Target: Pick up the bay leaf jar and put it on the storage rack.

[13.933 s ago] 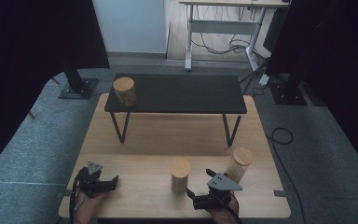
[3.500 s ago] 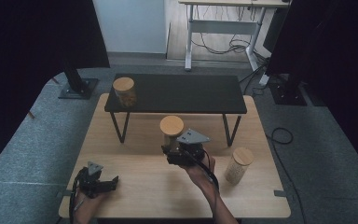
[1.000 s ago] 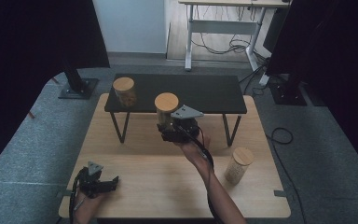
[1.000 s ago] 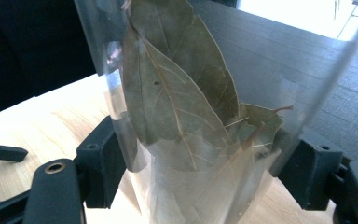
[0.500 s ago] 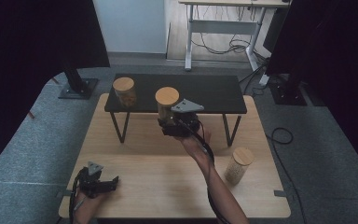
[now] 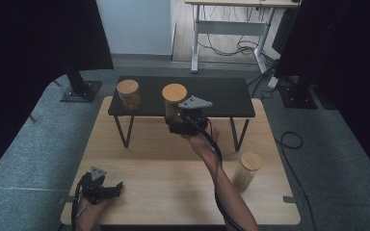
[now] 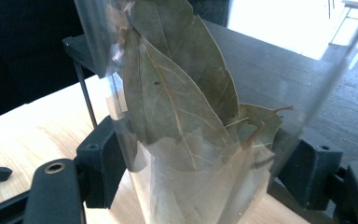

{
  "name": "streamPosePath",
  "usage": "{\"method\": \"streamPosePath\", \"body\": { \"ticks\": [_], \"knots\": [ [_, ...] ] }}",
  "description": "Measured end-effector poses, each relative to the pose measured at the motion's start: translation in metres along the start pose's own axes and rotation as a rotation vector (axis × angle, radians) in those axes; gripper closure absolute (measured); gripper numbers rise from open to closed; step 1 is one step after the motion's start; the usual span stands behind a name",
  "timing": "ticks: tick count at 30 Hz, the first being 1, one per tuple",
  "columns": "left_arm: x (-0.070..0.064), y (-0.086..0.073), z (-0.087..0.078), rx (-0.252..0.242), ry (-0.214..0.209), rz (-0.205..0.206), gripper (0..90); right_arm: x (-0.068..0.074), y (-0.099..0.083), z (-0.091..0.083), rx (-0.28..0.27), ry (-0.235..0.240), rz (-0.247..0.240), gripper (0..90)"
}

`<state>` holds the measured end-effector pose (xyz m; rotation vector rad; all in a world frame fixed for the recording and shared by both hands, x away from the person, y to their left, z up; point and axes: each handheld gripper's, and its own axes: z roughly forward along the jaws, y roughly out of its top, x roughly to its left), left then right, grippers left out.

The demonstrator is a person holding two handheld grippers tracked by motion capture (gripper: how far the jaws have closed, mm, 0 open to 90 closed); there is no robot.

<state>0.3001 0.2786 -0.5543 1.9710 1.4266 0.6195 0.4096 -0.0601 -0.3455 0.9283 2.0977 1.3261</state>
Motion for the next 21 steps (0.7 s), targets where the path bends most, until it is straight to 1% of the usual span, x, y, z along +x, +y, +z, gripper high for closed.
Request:
{"method": "streamPosePath", "body": {
  "ticks": [21],
  "knots": [
    [0.0,0.0,0.0,0.004,-0.002,0.006,1.8,-0.001,0.014,-0.001,-0.014,0.002,-0.001,25.4]
  ]
}}
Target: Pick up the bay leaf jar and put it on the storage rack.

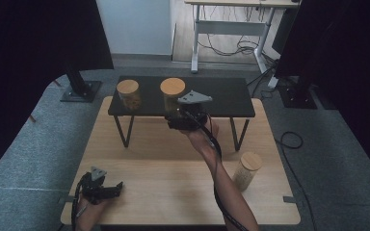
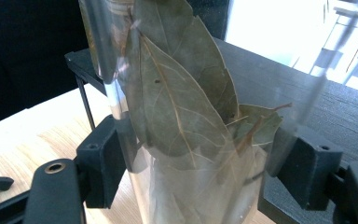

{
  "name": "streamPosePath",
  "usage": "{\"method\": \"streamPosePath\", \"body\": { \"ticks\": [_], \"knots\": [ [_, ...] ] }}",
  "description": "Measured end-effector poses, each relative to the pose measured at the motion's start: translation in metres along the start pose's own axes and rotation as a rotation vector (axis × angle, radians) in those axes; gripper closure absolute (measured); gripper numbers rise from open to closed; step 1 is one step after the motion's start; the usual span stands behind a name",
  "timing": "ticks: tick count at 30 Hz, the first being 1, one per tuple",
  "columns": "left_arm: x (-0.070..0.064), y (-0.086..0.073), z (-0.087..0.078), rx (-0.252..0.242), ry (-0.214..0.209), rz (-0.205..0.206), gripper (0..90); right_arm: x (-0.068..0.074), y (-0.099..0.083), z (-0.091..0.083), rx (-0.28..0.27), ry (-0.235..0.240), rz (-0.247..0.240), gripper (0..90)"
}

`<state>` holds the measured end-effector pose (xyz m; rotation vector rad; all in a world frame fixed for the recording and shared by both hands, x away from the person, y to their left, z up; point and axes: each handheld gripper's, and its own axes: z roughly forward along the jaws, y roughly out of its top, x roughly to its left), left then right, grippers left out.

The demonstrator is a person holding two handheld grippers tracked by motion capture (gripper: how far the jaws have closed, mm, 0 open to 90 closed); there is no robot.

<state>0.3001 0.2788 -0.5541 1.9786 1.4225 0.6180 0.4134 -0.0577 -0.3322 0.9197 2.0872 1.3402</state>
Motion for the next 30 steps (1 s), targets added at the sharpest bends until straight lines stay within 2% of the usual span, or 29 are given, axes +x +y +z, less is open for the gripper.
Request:
{"method": "streamPosePath", "body": {
  "ticks": [15,30],
  "knots": [
    [0.0,0.0,0.0,0.001,0.0,0.001,1.8,-0.007,0.008,0.001,-0.018,-0.025,0.004,25.4],
    [0.0,0.0,0.0,0.003,0.0,0.004,1.8,-0.018,0.009,0.008,-0.028,-0.048,0.039,25.3]
  ]
}}
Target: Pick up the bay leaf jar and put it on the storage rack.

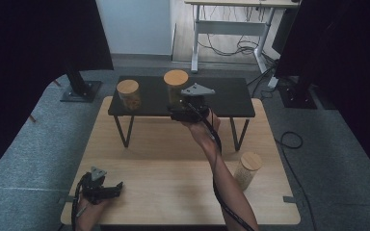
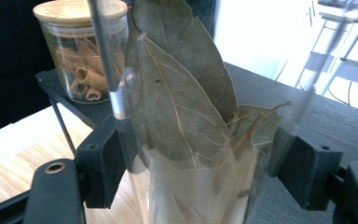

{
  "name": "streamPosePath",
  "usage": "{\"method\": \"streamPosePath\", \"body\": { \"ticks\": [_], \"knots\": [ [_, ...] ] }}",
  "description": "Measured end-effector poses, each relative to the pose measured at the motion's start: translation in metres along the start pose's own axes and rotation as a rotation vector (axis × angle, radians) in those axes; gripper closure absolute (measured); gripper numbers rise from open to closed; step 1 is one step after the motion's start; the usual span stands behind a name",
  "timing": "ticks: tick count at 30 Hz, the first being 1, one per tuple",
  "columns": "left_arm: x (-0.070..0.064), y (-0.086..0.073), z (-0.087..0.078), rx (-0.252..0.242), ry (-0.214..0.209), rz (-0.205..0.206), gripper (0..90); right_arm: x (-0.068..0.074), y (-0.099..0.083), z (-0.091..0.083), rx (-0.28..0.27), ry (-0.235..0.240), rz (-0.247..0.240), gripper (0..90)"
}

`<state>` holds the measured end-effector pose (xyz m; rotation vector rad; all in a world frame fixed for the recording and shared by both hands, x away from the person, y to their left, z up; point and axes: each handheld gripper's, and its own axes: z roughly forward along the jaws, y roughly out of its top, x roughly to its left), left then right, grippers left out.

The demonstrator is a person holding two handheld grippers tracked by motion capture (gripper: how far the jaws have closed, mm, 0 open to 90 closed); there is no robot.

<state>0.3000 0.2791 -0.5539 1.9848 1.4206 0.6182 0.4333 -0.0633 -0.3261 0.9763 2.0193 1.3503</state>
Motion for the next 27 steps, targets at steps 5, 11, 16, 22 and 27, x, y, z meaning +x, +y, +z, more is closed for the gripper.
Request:
{"method": "streamPosePath", "body": {
  "ticks": [5,11,16,22,27],
  "knots": [
    [0.0,0.0,0.0,-0.006,-0.001,-0.006,1.8,-0.003,0.0,0.003,-0.007,-0.011,0.003,25.4],
    [-0.001,0.0,0.0,-0.007,-0.002,-0.007,1.8,-0.005,0.002,0.009,-0.011,-0.022,0.0,25.3],
    [-0.001,0.0,0.0,-0.007,-0.002,-0.007,1.8,-0.006,0.002,0.012,-0.023,-0.033,-0.006,25.3],
    [-0.001,0.0,0.0,-0.007,-0.004,-0.006,1.8,-0.008,0.003,0.018,-0.027,-0.047,-0.011,25.3],
    [-0.001,0.0,0.0,-0.007,-0.004,-0.006,1.8,-0.01,0.003,0.021,-0.027,-0.053,0.001,25.3]
  ]
}}
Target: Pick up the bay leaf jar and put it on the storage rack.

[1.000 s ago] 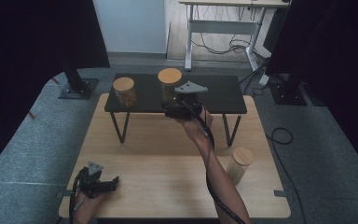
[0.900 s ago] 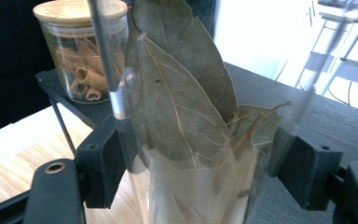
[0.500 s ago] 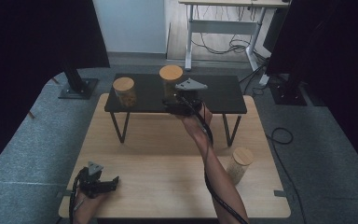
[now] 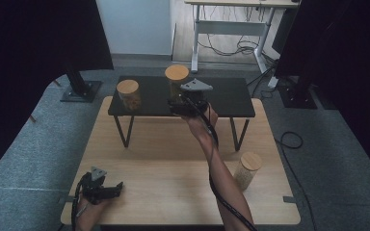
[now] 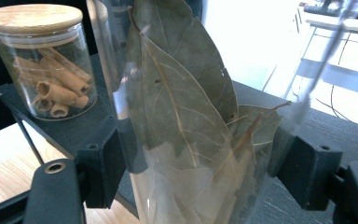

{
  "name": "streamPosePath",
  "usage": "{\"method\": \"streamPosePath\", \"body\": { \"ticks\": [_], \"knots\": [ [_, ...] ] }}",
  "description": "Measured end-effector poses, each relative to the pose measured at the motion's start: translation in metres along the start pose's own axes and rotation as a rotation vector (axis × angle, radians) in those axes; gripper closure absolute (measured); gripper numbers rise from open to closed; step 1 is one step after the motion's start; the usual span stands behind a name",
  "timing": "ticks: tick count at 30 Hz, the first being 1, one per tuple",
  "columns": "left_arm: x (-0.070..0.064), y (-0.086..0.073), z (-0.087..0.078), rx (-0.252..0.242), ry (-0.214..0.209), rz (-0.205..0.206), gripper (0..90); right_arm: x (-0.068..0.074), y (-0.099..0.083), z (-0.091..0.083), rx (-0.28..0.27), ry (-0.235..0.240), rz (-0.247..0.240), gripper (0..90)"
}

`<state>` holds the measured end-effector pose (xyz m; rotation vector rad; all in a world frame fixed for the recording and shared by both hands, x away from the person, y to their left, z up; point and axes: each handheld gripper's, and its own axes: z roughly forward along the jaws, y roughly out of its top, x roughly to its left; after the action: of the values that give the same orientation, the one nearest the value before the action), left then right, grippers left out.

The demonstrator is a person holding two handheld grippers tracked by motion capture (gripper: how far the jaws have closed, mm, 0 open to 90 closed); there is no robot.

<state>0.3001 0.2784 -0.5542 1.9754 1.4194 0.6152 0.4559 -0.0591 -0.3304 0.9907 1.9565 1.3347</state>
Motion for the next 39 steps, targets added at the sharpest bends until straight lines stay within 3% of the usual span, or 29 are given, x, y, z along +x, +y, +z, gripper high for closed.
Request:
{"method": "streamPosePath", "body": {
  "ticks": [12,22,28,39],
  "knots": [
    [0.0,0.0,0.0,0.0,-0.001,0.001,1.8,-0.007,-0.001,0.007,-0.007,-0.023,0.024,25.3],
    [0.0,0.0,0.0,0.001,-0.001,0.001,1.8,-0.012,-0.002,0.009,-0.008,-0.001,0.065,25.1],
    [0.0,0.0,0.0,0.001,-0.002,0.002,1.8,-0.013,-0.002,0.01,-0.004,0.008,0.057,23.7],
    [0.0,0.0,0.0,0.001,-0.002,0.002,1.8,-0.013,-0.002,0.012,0.015,0.031,0.014,9.2]
  ]
}}
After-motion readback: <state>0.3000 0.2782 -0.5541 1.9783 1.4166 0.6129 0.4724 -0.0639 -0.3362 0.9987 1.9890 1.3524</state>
